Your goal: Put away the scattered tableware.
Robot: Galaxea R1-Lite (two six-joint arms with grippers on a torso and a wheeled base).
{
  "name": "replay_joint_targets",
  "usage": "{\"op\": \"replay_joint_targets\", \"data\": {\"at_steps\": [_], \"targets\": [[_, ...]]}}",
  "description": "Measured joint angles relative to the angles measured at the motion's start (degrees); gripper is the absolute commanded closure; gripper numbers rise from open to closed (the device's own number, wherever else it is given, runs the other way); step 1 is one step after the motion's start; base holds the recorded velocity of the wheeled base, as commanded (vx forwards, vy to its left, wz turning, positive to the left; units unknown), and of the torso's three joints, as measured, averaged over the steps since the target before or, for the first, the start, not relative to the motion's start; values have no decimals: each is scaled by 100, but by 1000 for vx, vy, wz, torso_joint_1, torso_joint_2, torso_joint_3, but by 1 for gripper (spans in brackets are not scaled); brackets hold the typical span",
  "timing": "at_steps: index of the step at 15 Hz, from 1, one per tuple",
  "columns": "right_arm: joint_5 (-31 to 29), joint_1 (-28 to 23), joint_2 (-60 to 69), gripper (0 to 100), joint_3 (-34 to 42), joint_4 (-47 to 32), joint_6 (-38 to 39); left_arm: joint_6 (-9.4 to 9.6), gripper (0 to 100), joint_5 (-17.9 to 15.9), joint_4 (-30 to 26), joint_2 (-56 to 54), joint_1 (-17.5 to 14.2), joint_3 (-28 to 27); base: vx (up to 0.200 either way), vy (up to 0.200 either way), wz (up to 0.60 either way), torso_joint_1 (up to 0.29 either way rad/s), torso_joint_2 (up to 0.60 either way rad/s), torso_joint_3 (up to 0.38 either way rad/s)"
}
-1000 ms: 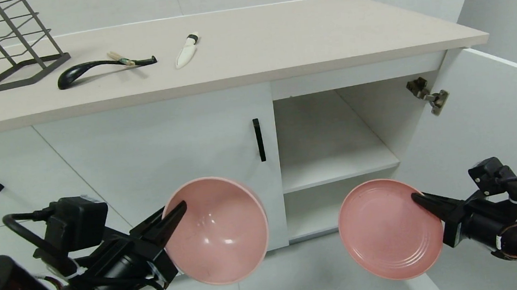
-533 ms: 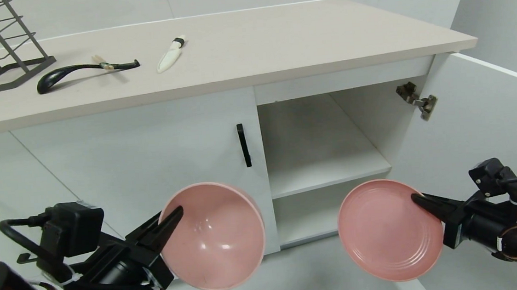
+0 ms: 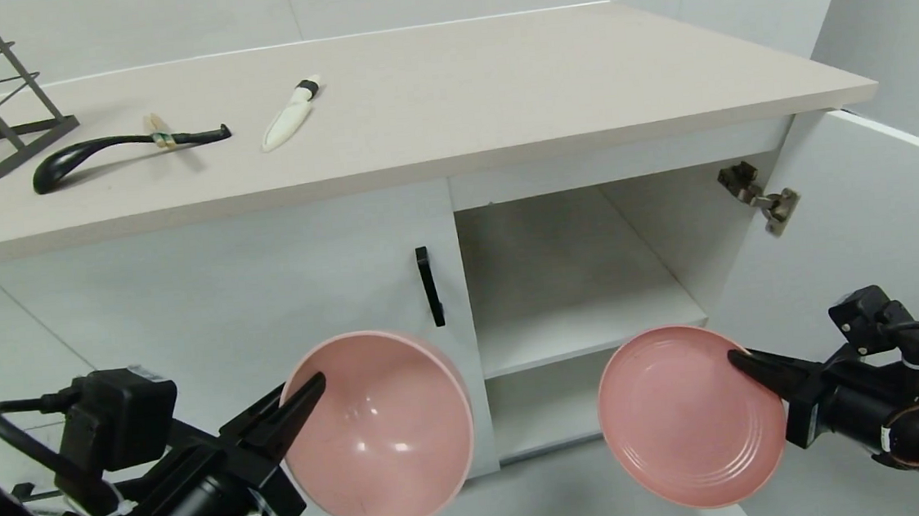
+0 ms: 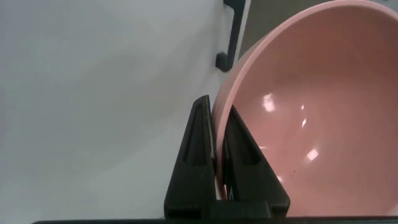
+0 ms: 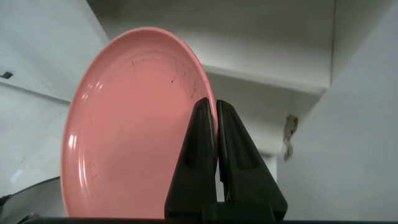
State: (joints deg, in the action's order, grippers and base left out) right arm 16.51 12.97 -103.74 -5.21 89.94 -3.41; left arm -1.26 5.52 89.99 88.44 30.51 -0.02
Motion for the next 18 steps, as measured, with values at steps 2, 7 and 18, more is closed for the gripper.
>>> {"op": "replay_joint_targets", "data": {"at_steps": [2, 7, 18], "targets": [[-1, 20, -39, 100, 0, 7, 5, 9, 100, 0, -2, 17, 68, 0, 0, 0, 0, 0, 0, 0], [2, 452, -282, 100, 85, -2, 9, 251, 100, 0, -5, 74, 444, 2, 0, 0, 0, 0, 0, 0], [-28, 662, -948, 100, -1200, 2, 590, 867, 100, 24, 0, 174, 499, 2, 91, 0, 0, 0, 1, 1]]}}
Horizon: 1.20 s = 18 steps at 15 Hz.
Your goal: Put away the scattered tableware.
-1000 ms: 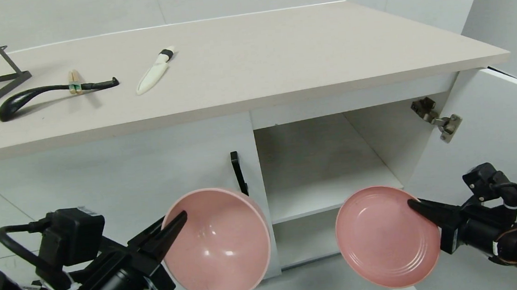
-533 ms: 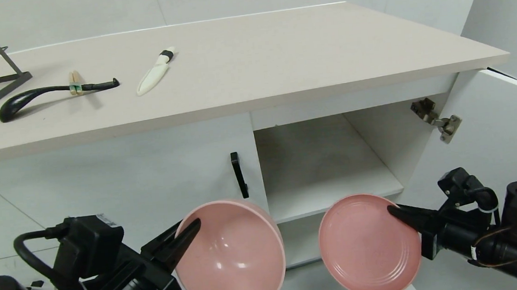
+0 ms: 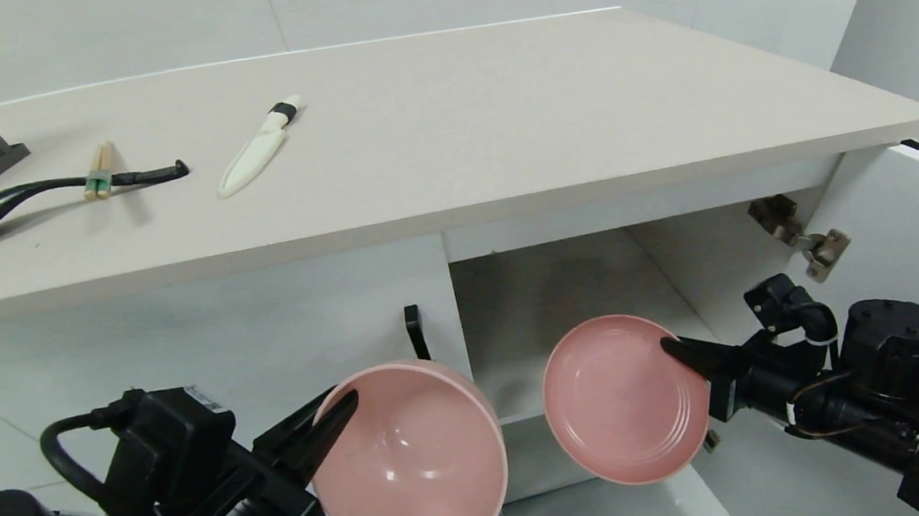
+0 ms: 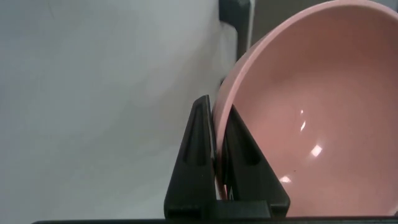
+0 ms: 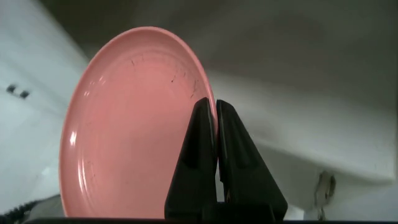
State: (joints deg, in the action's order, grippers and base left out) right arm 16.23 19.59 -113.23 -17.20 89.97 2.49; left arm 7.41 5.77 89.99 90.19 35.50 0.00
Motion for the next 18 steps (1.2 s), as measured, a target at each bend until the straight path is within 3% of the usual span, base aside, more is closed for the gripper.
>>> {"op": "replay_joint_targets", "data": {"at_steps": [5, 9, 18], "targets": [[-187, 56, -312, 100, -297, -13, 288, -2, 100, 2, -2, -262, 39, 0, 0, 0, 0, 0, 0, 0], [-191, 190, -439, 100, -357, -2, 288, -2, 100, 4, -5, -389, 350, 0, 0, 0, 0, 0, 0, 0], [-411, 210, -1237, 100, -1389, -5, 690, -2, 100, 13, -7, -395, 385, 0, 0, 0, 0, 0, 0, 0]]}}
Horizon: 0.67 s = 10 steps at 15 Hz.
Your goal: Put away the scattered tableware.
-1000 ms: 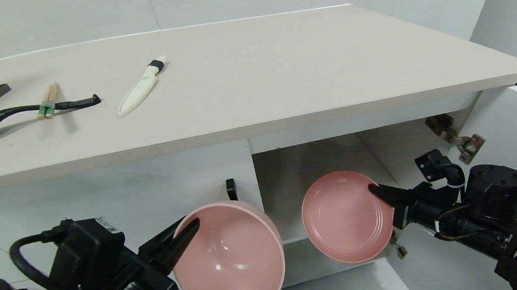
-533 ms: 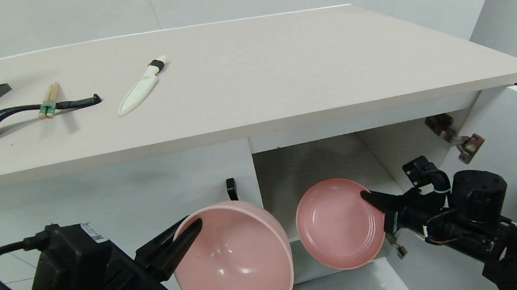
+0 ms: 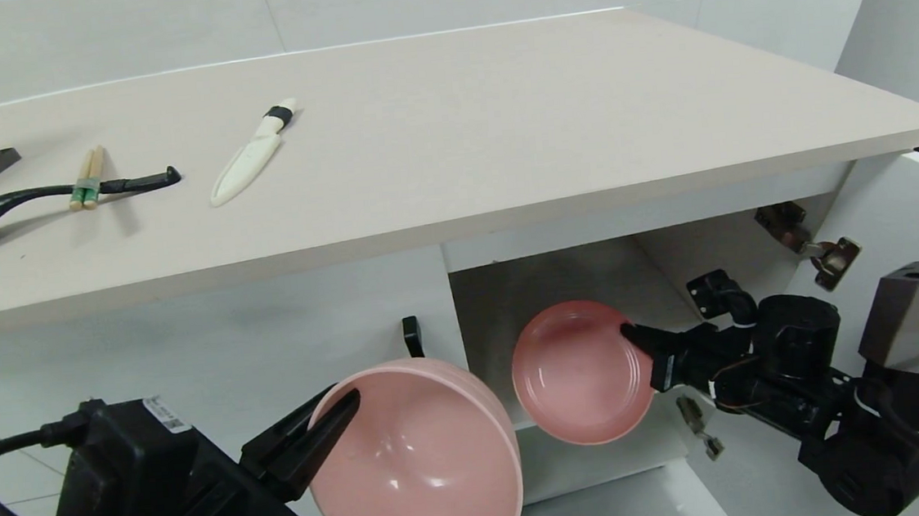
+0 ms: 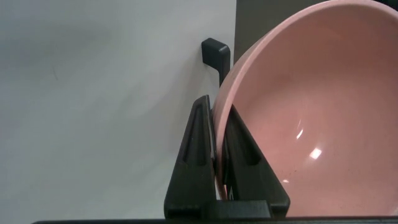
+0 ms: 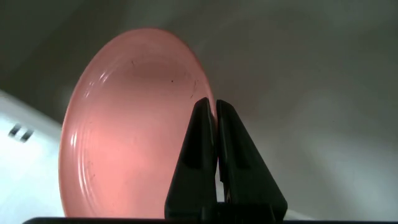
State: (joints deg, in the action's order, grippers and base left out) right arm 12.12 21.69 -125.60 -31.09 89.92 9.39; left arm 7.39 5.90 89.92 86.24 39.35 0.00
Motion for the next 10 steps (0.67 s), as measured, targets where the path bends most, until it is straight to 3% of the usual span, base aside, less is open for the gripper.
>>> {"op": "replay_joint_targets", "data": {"at_steps": [10], "targets": [[-63, -289, -861, 100, -1089, 0, 301, 0, 100, 0, 2, 0, 4, 0, 0, 0, 0, 0, 0, 0]]}}
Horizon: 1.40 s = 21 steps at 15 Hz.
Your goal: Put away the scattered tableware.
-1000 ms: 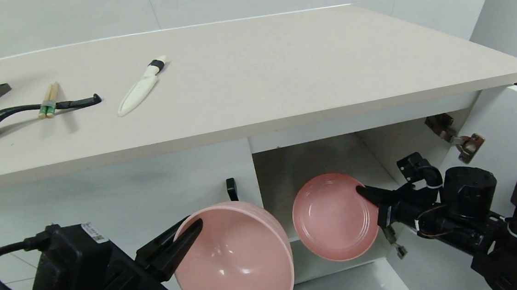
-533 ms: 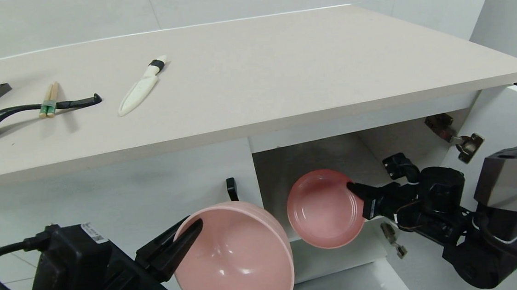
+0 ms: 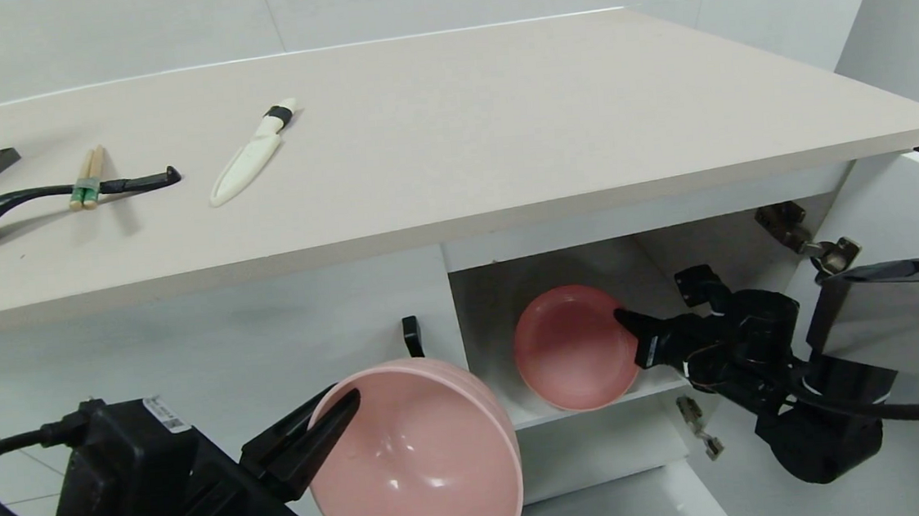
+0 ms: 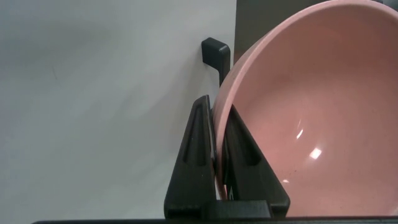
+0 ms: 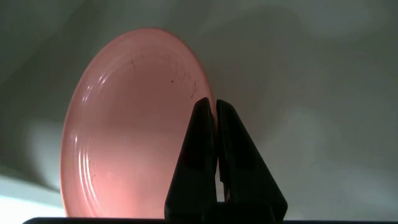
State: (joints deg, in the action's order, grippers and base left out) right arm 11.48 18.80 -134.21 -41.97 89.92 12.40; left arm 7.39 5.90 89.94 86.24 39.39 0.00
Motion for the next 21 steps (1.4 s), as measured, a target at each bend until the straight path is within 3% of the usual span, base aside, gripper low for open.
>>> {"op": "replay_joint_targets", "data": {"at_steps": [19, 20, 21], "targets": [[-262, -119, -612, 100, -772, 2, -15, -2, 100, 6, -2, -7, -11, 0, 0, 0, 0, 0, 0, 0], [-278, -124, -640, 0, -794, 5, -15, -2, 100, 6, 0, -5, -11, 0, 0, 0, 0, 0, 0, 0], [-328, -128, -660, 0, -802, 2, -17, -2, 100, 6, 0, 0, -11, 0, 0, 0, 0, 0, 0, 0]]}}
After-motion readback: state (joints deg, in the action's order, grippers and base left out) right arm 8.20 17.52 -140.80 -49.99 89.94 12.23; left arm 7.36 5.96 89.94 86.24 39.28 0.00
